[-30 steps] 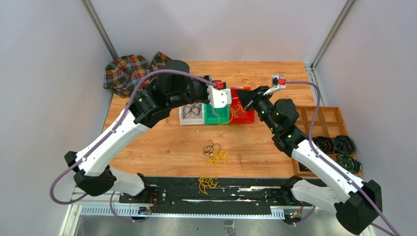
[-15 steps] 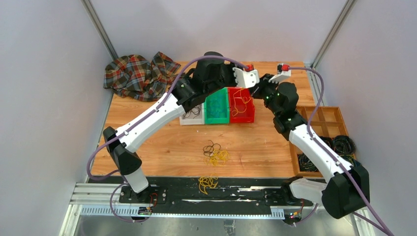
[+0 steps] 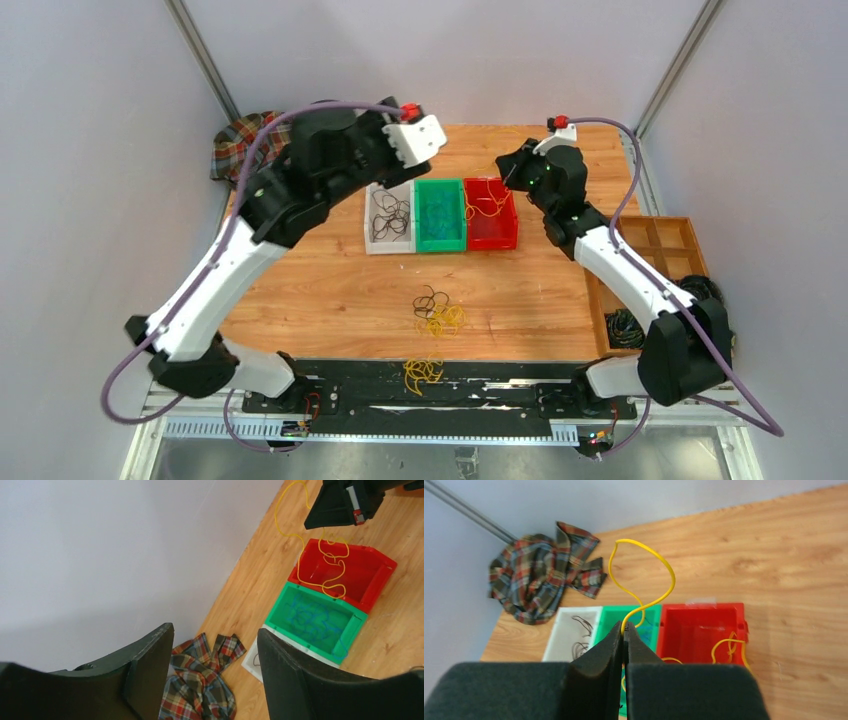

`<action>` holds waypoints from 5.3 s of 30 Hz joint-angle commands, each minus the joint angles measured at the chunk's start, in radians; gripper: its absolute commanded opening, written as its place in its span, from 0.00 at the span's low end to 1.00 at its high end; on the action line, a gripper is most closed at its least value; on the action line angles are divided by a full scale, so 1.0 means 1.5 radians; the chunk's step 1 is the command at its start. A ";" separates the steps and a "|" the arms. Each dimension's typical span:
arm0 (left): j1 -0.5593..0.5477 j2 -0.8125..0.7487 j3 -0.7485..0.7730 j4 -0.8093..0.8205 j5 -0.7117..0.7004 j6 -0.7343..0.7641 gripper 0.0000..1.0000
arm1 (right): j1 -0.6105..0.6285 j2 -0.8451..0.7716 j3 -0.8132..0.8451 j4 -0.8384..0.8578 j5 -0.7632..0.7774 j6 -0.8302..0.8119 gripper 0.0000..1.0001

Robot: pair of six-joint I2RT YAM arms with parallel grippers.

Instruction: Untangle the cables

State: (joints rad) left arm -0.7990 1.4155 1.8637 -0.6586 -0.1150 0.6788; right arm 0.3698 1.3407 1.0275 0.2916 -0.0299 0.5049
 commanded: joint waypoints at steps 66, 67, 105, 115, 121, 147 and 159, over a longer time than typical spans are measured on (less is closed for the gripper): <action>0.002 -0.142 -0.037 -0.071 0.040 -0.024 0.70 | 0.068 0.117 0.074 -0.260 0.230 -0.027 0.56; 0.002 -0.143 -0.036 -0.071 0.041 -0.024 0.70 | 0.068 0.115 0.067 -0.248 0.217 -0.025 0.56; 0.003 -0.218 -0.286 -0.133 0.074 -0.025 0.71 | 0.422 -0.256 -0.216 -0.345 0.189 -0.052 0.73; 0.007 -0.238 -0.337 -0.177 0.104 -0.016 0.74 | 0.654 -0.242 -0.298 -0.382 0.178 0.029 0.71; 0.007 -0.239 -0.326 -0.177 0.101 -0.009 0.75 | 0.669 -0.156 -0.293 -0.313 0.106 0.040 0.69; 0.007 -0.239 -0.316 -0.176 0.100 0.036 0.75 | 0.650 0.077 -0.182 -0.273 0.054 -0.065 0.58; 0.007 -0.239 -0.313 -0.176 0.101 0.036 0.75 | 0.642 0.116 -0.194 -0.251 0.054 -0.073 0.49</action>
State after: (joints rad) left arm -0.7937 1.0603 1.3605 -0.9234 0.0231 0.7261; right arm 1.3449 1.5043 0.7307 -0.1036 0.0528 0.4118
